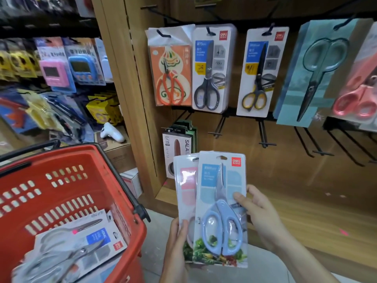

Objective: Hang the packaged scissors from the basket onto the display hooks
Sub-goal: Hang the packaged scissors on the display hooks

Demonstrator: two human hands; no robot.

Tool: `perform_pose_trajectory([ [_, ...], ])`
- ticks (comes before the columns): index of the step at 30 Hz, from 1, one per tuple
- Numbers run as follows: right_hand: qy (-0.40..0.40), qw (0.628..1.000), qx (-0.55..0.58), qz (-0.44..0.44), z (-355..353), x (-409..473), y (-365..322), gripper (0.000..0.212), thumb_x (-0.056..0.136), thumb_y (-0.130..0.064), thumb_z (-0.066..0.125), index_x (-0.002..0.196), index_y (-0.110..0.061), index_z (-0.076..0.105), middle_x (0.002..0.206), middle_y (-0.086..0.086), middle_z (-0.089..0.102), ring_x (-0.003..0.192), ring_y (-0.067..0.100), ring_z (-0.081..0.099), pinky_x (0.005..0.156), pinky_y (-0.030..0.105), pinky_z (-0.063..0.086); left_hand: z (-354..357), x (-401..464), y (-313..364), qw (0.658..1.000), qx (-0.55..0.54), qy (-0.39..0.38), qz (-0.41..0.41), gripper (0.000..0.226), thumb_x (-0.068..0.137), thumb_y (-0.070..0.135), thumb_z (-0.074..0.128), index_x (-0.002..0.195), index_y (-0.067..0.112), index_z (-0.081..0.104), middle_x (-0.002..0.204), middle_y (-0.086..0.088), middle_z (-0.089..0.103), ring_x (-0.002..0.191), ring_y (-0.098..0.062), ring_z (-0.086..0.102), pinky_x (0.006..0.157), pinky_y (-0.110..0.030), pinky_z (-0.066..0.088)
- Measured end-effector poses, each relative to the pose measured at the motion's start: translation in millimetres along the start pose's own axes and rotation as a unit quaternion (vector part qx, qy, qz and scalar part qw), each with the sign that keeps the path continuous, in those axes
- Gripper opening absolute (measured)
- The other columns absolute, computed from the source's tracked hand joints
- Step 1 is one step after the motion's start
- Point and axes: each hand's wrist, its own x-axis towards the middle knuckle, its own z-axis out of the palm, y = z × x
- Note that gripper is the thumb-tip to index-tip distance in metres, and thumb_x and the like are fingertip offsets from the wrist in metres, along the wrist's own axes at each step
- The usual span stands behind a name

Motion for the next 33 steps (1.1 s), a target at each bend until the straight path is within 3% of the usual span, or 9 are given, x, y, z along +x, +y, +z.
perform_pose_trajectory([
  [2, 0.015, 1.0, 0.007, 0.004, 0.5, 3.9, -1.0, 0.013, 0.106, -0.016, 0.054, 0.115, -0.007, 0.06, 0.101, 0.006, 0.08, 0.082, 0.022, 0.078, 0.062, 0.031, 0.057, -0.9, -2.2, -1.6, 1.0, 0.011, 0.016, 0.019, 0.026, 0.106, 0.039, 0.049, 0.124, 0.03, 0.066, 0.104, 0.011, 0.076, 0.108, -0.006, 0.068, 0.07, -0.01, 0.046],
  [4, 0.049, 0.999, 0.014, 0.001, 0.0, 12.0, -4.4, 0.012, 0.106, -0.014, 0.055, 0.109, -0.004, 0.06, 0.095, 0.011, 0.078, 0.074, 0.021, 0.076, 0.057, 0.031, 0.057, -3.3, -0.3, -8.1, 0.999, 0.015, 0.042, 0.025, 0.02, 0.107, 0.035, 0.052, 0.12, 0.03, 0.067, 0.108, 0.014, 0.076, 0.105, 0.003, 0.066, 0.068, -0.004, 0.044],
  [6, 0.074, 0.997, -0.004, -0.014, -1.3, 23.7, -8.9, 0.012, 0.106, -0.016, 0.056, 0.106, -0.004, 0.06, 0.097, 0.016, 0.077, 0.077, 0.026, 0.076, 0.065, 0.039, 0.058, -6.7, 1.1, -13.5, 0.998, 0.023, 0.064, 0.015, 0.015, 0.107, 0.033, 0.054, 0.115, 0.034, 0.067, 0.109, 0.019, 0.074, 0.097, 0.014, 0.062, 0.07, -0.005, 0.043],
  [10, 0.089, 0.993, -0.046, -0.063, 1.9, 42.5, -17.8, 0.011, 0.107, -0.019, 0.056, 0.105, -0.009, 0.06, 0.094, 0.014, 0.077, 0.083, 0.034, 0.074, 0.076, 0.052, 0.058, -15.0, 4.3, -28.0, 0.995, 0.036, 0.093, 0.026, 0.013, 0.106, 0.024, 0.058, 0.111, 0.029, 0.07, 0.108, 0.006, 0.076, 0.087, 0.01, 0.066, 0.069, -0.007, 0.045],
  [16, 0.133, 0.988, -0.039, -0.065, 8.0, 62.3, -22.9, 0.011, 0.107, -0.024, 0.056, 0.102, -0.014, 0.058, 0.099, 0.02, 0.073, 0.096, 0.049, 0.068, 0.079, 0.067, 0.056, -25.3, 5.3, -41.3, 0.993, 0.045, 0.1, 0.034, 0.015, 0.105, 0.019, 0.059, 0.109, 0.025, 0.072, 0.093, 0.015, 0.077, 0.084, 0.009, 0.067, 0.066, -0.006, 0.044],
  [21, 0.155, 0.985, -0.057, -0.039, 13.1, 87.5, -21.9, 0.01, 0.107, -0.024, 0.054, 0.105, -0.015, 0.058, 0.104, 0.016, 0.072, 0.094, 0.037, 0.072, 0.078, 0.056, 0.061, -33.6, 9.8, -47.9, 0.992, 0.041, 0.114, 0.028, 0.009, 0.104, 0.029, 0.067, 0.11, 0.025, 0.073, 0.095, 0.018, 0.078, 0.095, 0.0, 0.069, 0.067, -0.006, 0.044],
  [25, 0.188, 0.98, -0.05, -0.027, 13.2, 128.8, -25.0, 0.015, 0.107, -0.02, 0.054, 0.111, -0.007, 0.059, 0.105, 0.017, 0.07, 0.078, 0.025, 0.064, 0.06, 0.035, 0.052, -36.5, 9.2, -50.6, 0.991, 0.048, 0.121, 0.03, 0.014, 0.104, 0.018, 0.062, 0.106, 0.027, 0.073, 0.096, 0.014, 0.078, 0.09, 0.003, 0.069, 0.067, -0.006, 0.044],
  [30, 0.217, 0.974, -0.058, -0.015, 4.2, 168.9, -21.1, 0.017, 0.107, -0.022, 0.055, 0.114, -0.007, 0.059, 0.107, 0.016, 0.07, 0.078, 0.025, 0.063, 0.064, 0.035, 0.053, -39.6, 5.4, -54.7, 0.989, 0.074, 0.125, 0.036, 0.019, 0.105, 0.011, 0.059, 0.104, 0.027, 0.07, 0.092, 0.033, 0.073, 0.093, 0.007, 0.066, 0.071, -0.002, 0.042],
  [33, 0.216, 0.972, -0.091, -0.013, -3.2, 182.0, -14.3, 0.026, 0.106, -0.025, 0.057, 0.119, -0.002, 0.062, 0.11, 0.017, 0.07, 0.08, 0.023, 0.062, 0.063, 0.031, 0.047, -38.0, 3.5, -56.0, 0.99, 0.065, 0.122, 0.03, 0.015, 0.104, 0.015, 0.06, 0.105, 0.025, 0.071, 0.093, 0.025, 0.076, 0.093, 0.004, 0.068, 0.07, -0.003, 0.043],
])
